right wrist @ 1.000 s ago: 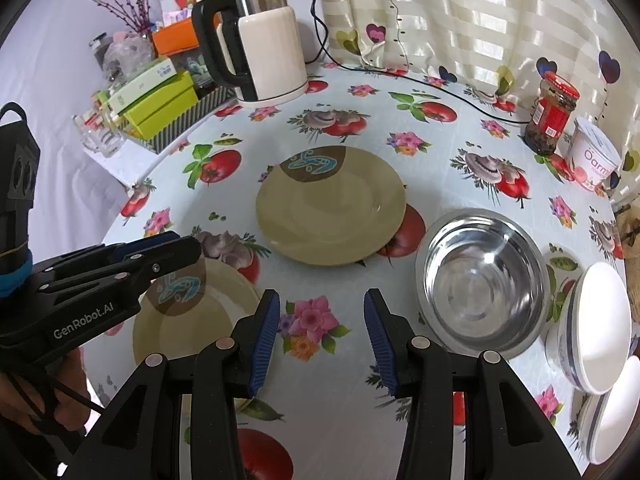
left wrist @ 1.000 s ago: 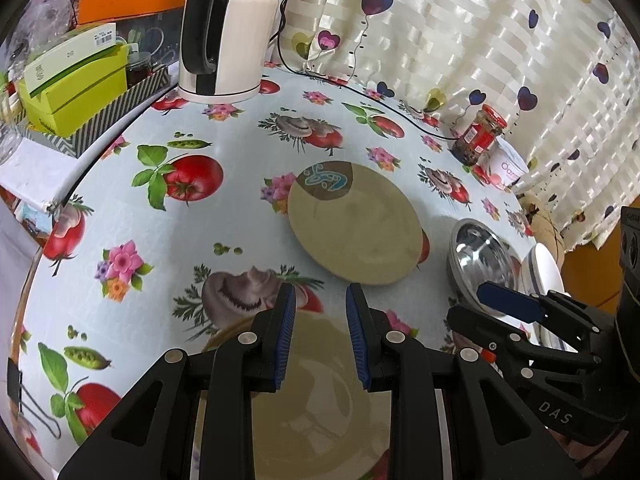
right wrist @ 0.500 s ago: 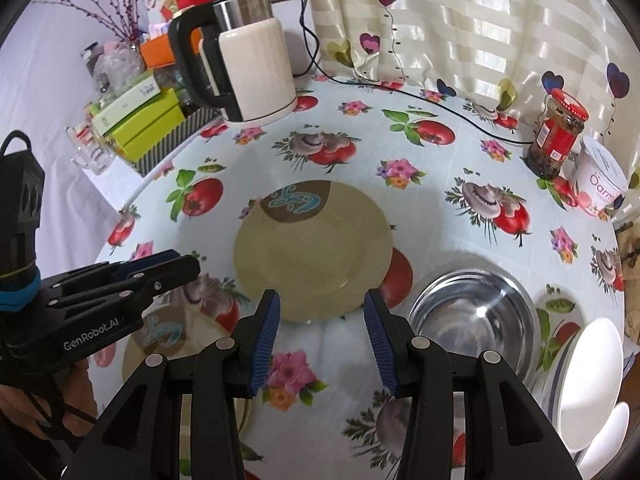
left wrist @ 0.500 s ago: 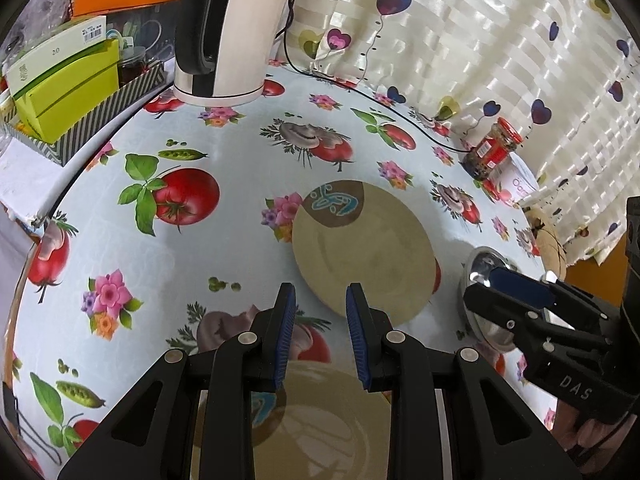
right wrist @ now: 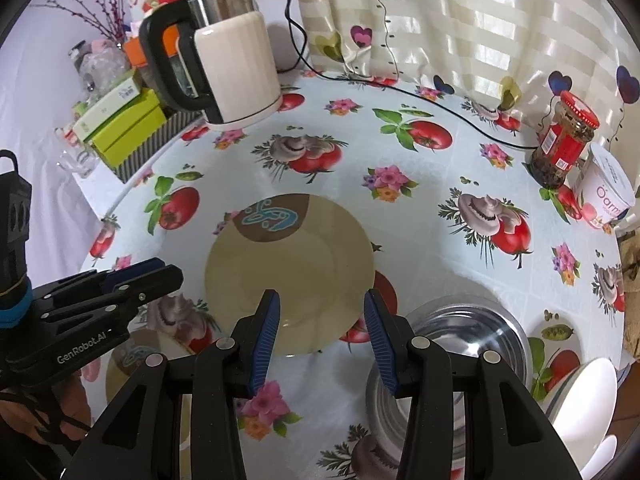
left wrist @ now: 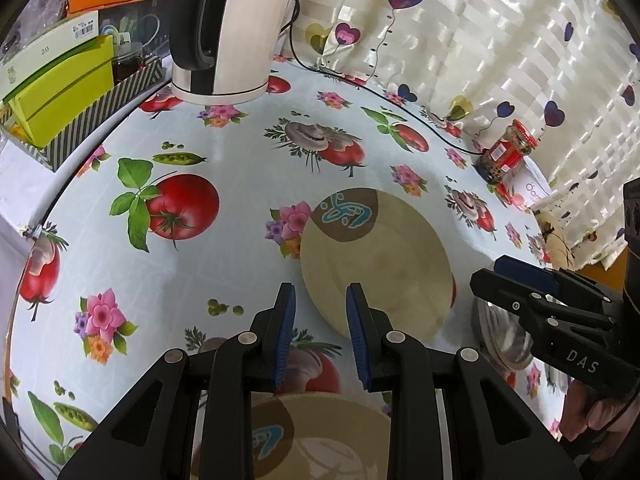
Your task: Organize plates and bowls
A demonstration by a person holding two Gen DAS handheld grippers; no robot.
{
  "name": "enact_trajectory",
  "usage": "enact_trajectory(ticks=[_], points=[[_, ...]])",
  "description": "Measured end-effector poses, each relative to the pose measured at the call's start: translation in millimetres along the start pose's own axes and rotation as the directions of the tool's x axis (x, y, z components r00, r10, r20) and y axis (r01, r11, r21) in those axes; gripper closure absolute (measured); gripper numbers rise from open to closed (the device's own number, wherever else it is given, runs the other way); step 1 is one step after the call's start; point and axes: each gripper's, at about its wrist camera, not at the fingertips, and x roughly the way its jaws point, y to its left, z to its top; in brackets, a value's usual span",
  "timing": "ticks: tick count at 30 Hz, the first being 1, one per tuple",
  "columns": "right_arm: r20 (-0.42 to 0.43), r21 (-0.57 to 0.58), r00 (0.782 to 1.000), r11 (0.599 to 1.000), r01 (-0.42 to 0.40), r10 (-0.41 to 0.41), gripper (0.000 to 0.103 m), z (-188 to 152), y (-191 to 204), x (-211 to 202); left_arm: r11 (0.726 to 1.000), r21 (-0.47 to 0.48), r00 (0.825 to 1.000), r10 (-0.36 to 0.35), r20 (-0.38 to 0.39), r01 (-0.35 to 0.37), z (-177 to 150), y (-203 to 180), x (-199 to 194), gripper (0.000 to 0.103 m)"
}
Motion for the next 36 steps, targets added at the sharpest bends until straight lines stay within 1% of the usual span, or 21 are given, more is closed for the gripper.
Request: enact_trajectory(ticks=[4, 9, 13, 20, 28, 36], points=[[-0.019, -0.007, 1.0, 1.0, 0.007, -0.008, 0.059, 6.1, -3.5, 8.4, 1.0, -0.009, 1.0, -0.003, -0.009, 0.003, 3.0, 3.3, 6.7, 0.076], [-0.056, -0.003, 0.998, 1.0, -0.015, 0.014, 0.059, 14.4, -9.2, 20.6, 0.999, -0.033, 1.0, -0.012, -0.028, 0.011, 6.2, 8.5, 15.4, 0.076], [-0.085, 0.006, 0.996, 1.0, -0.014, 0.015, 0.059, 20.3, -14.7, 29.3, 0.999, -0.045, 0.999, -0.012, -0.044, 0.01, 8.8, 9.7, 23.7, 0.076], [-0.144, 0.026, 0.989, 0.999, -0.021, 0.024, 0.06, 25.7, -21.3, 48.0, 0.998, -0.059, 0.998, -0.015, -0.063, 0.011, 10.9, 10.4, 34.1, 0.076], [-0.196, 0.028, 0.98, 1.0, -0.007, 0.012, 0.06, 28.9, -24.0, 65.9, 0.997, -0.082, 0.996, -0.021, -0.092, 0.013, 10.2, 13.3, 45.8, 0.076], [-0.25, 0.014, 0.968, 1.0, -0.002, 0.005, 0.061, 28.4, -22.7, 81.9, 0.997, -0.072, 0.993, -0.038, -0.115, 0.03, 8.5, 9.4, 53.3, 0.076]])
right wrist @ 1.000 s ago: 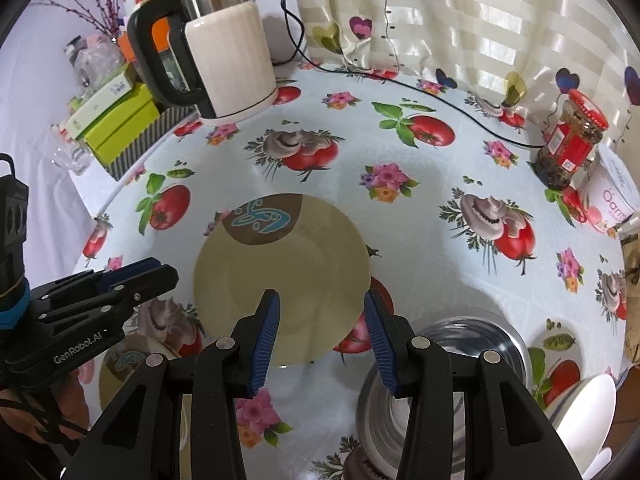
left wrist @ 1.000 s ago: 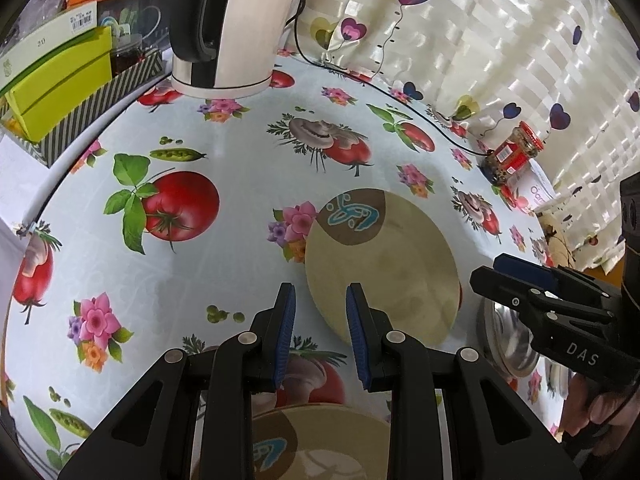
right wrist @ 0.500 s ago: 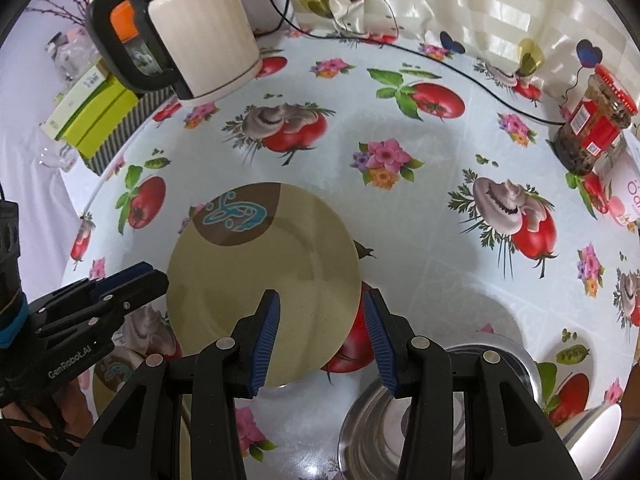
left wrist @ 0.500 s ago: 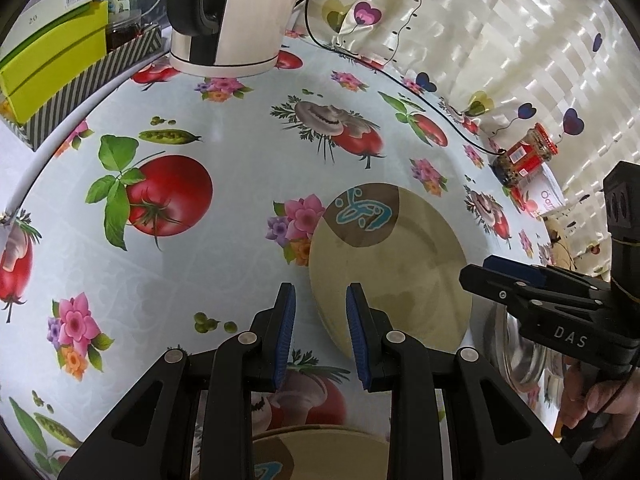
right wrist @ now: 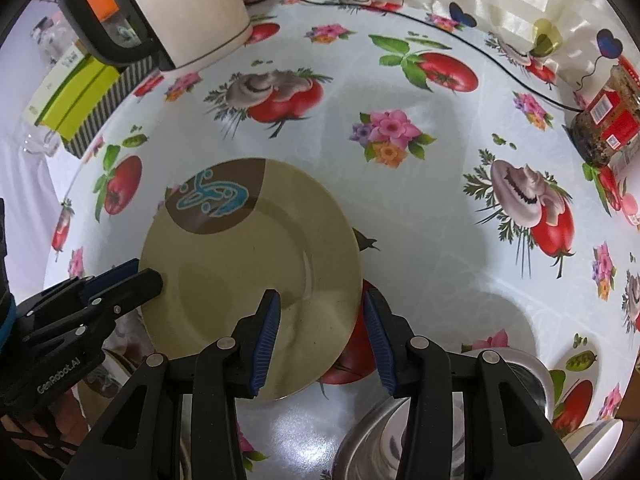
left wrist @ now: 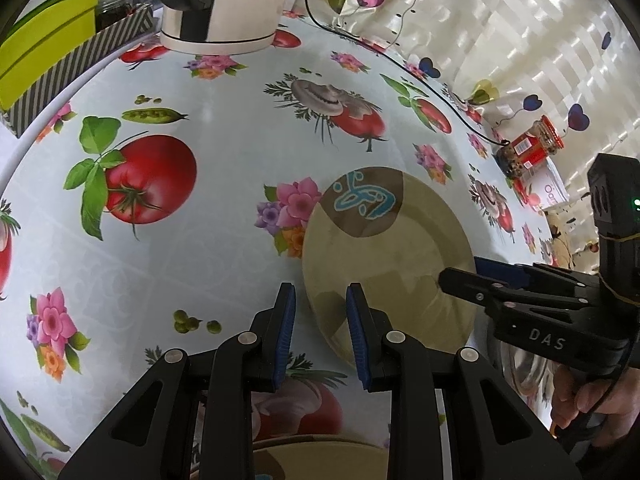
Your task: Organize plates and bowls
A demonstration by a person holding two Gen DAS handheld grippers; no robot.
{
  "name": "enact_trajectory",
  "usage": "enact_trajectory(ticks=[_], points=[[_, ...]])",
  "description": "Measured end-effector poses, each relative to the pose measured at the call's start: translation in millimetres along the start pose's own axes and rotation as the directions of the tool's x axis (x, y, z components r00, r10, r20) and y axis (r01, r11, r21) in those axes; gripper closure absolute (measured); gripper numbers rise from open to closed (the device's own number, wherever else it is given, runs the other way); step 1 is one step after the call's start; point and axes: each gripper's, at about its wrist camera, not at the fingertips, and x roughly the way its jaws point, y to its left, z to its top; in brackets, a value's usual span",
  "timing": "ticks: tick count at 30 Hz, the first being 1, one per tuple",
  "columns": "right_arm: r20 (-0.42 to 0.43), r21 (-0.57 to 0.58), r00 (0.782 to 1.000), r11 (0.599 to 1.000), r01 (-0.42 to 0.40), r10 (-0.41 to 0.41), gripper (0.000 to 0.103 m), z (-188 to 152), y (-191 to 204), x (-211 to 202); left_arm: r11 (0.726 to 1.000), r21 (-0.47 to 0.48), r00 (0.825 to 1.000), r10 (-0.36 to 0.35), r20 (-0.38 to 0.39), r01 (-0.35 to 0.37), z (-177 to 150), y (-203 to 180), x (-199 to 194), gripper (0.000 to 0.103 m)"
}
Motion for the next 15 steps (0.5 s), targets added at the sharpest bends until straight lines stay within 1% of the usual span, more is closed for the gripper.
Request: enact_trajectory(ticks=[3, 7, 15], points=[[-0.008, 0.0, 1.0, 1.0, -0.002, 0.002, 0.063, 0.5, -0.7, 3.7, 1.0, 0.01, 1.0, -0.009, 0.004, 0.009, -0.6, -2.8, 0.3, 0.076], [-0.001, 0.003, 1.0, 1.0, -0.004, 0.004, 0.071, 1.6, -3.3, 2.9, 1.0, 0.017, 1.0, 0.0, 0.009, 0.0, -1.1, -4.1, 0.6, 0.076], [0.013, 0.017, 1.0, 1.0, -0.022, 0.022, 0.074, 0.7, -6.6, 3.8, 1.0, 0.008, 1.0, -0.007, 0.029, 0.006, -0.8, -0.2, -4.3, 0.076]])
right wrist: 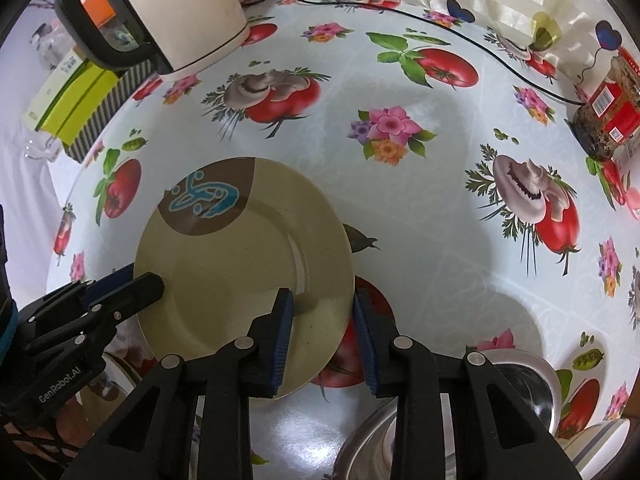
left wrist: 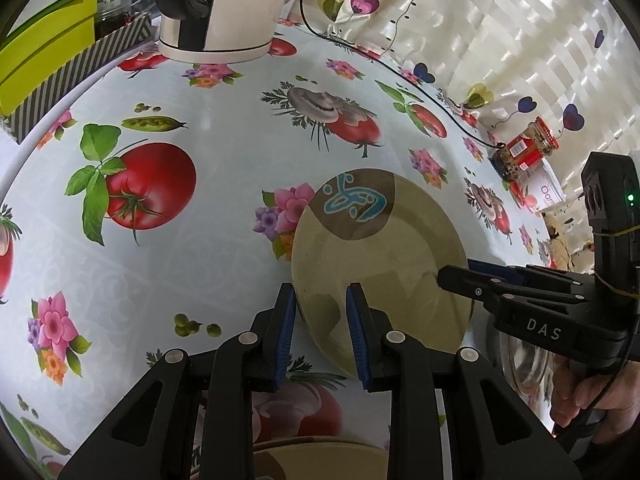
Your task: Organize plates and bowls
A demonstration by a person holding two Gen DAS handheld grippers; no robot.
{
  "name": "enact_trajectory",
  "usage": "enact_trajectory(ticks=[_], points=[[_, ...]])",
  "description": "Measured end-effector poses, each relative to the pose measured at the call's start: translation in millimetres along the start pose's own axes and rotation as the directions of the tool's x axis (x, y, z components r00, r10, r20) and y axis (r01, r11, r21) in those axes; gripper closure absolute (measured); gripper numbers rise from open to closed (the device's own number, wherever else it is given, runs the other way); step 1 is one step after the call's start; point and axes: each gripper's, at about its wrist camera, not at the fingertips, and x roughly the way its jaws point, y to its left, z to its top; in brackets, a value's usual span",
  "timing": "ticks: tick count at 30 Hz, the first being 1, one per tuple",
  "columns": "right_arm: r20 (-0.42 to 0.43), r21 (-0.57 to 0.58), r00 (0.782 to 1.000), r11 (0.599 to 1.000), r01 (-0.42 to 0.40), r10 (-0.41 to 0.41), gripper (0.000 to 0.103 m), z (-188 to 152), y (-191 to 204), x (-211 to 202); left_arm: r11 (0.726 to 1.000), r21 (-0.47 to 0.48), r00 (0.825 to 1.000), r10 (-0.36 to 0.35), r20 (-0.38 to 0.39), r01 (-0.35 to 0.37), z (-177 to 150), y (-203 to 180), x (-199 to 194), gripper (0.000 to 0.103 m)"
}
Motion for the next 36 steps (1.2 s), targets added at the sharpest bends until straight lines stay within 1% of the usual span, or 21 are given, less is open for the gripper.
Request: enact_trajectory(ticks=[7, 21, 29, 36], points=[[0.014, -0.001, 1.0, 1.0, -0.008, 0.008, 0.075, -1.2, 2.0, -3.0, 1.0, -0.007, 1.0, -0.001, 0.018, 0.001, 1.4, 3.3, -10.5, 0.076], [0.028, -0.015, 1.0, 1.0, -0.011, 0.011, 0.075, -0.6, 10.7, -11.8, 1.0, -0.016, 1.0, 0.007, 0.024, -0.007, 0.9, 5.2, -21.1, 0.076], [0.043, -0.025, 0.999, 1.0, -0.012, 0.013, 0.075, -2.9, 19.4, -22.7, 1.0, -0.014, 0.999, 0.016, 0.042, -0.015, -3.0, 4.5, -39.1, 0.076], [0.065, -0.04, 0.998, 0.999, -0.01, 0.013, 0.075, -12.9, 33.7, -40.7, 1.0, -0.009, 0.998, 0.023, 0.055, -0.022, -13.3, 2.8, -59.7, 0.076]])
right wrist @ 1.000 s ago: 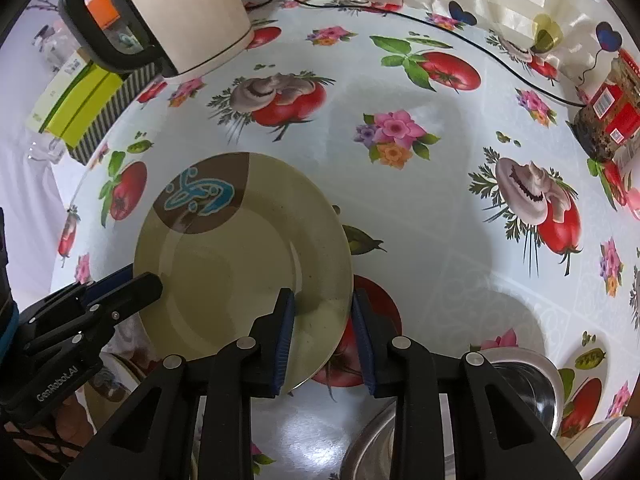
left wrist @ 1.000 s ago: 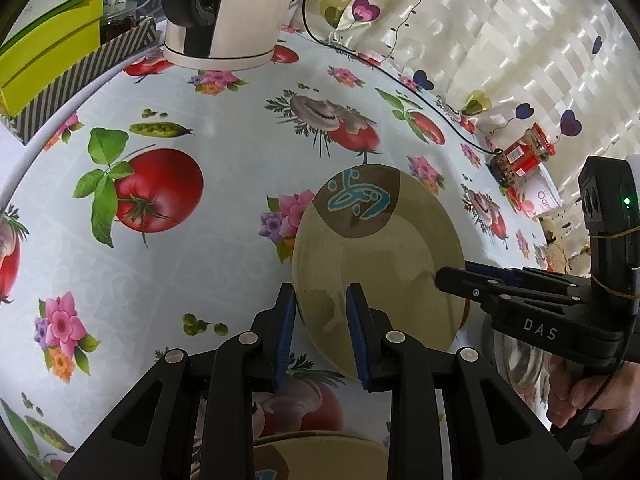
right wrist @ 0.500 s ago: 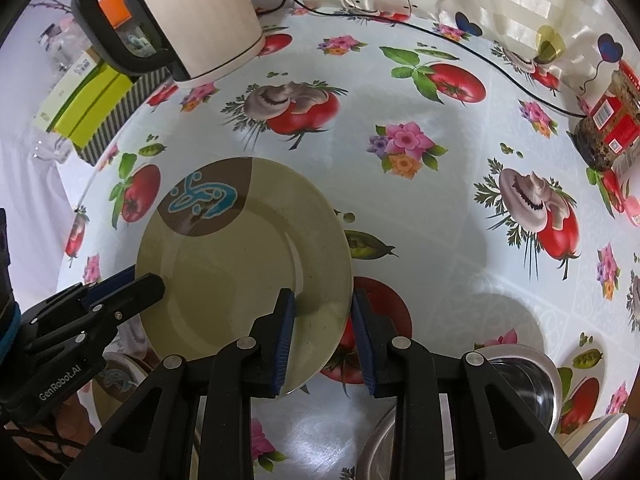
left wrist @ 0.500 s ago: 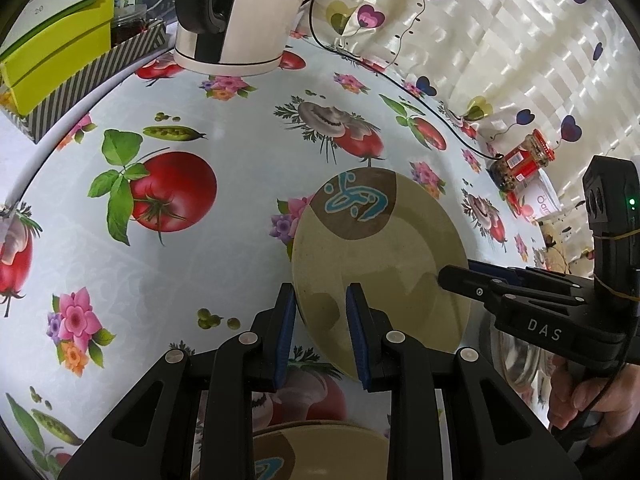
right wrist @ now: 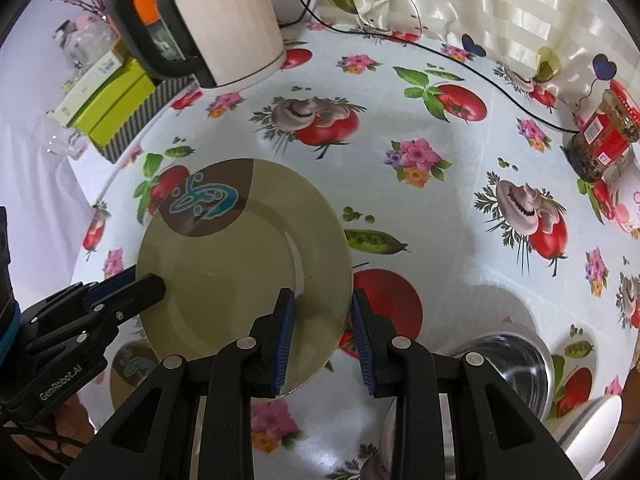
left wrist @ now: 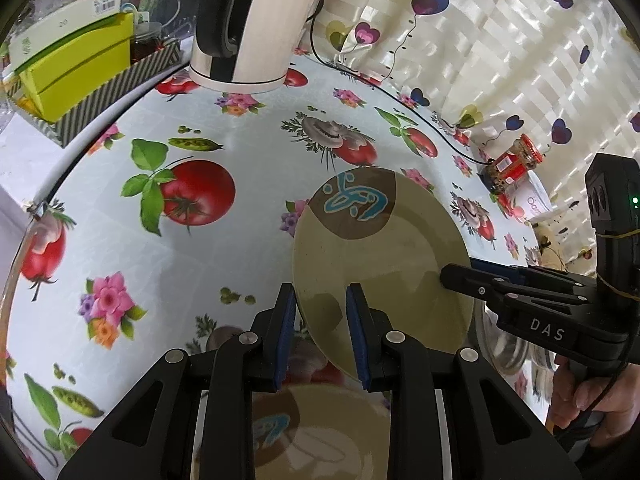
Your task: Organize plates and bowls
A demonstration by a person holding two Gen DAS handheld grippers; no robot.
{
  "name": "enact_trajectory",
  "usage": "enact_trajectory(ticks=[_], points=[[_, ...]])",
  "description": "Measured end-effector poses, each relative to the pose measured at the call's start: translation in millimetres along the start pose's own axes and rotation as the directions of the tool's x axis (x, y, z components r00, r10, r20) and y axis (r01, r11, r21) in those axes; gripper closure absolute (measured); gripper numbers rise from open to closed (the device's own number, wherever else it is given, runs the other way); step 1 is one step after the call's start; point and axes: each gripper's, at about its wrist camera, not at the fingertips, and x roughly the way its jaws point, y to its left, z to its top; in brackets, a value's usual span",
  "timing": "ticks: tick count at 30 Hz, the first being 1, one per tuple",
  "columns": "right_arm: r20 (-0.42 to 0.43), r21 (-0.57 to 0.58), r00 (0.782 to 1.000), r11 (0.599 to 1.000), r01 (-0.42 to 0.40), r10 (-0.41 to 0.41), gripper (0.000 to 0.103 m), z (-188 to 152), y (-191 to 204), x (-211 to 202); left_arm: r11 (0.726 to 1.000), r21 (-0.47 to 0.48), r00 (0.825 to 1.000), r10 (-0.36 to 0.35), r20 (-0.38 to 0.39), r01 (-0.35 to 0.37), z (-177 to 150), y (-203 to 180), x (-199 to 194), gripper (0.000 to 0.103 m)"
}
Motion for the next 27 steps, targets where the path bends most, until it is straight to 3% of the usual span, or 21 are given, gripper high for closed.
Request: enact_trajectory(ticks=[11, 27], points=[[0.013, -0.013, 1.0, 1.0, -0.011, 0.011, 0.075, -28.4, 22.1, -20.1, 1.0, -0.001, 1.0, 0.017, 0.002, -0.017, -27.3, 4.0, -26.7, 0.076], [-0.03, -0.022, 0.999, 0.999, -0.044, 0.044, 0.075, -82.5, 49.0, -13.1, 0.999, -0.013, 0.999, 0.048, -0.016, -0.048, -73.6, 18.5, -49.5, 0.076]])
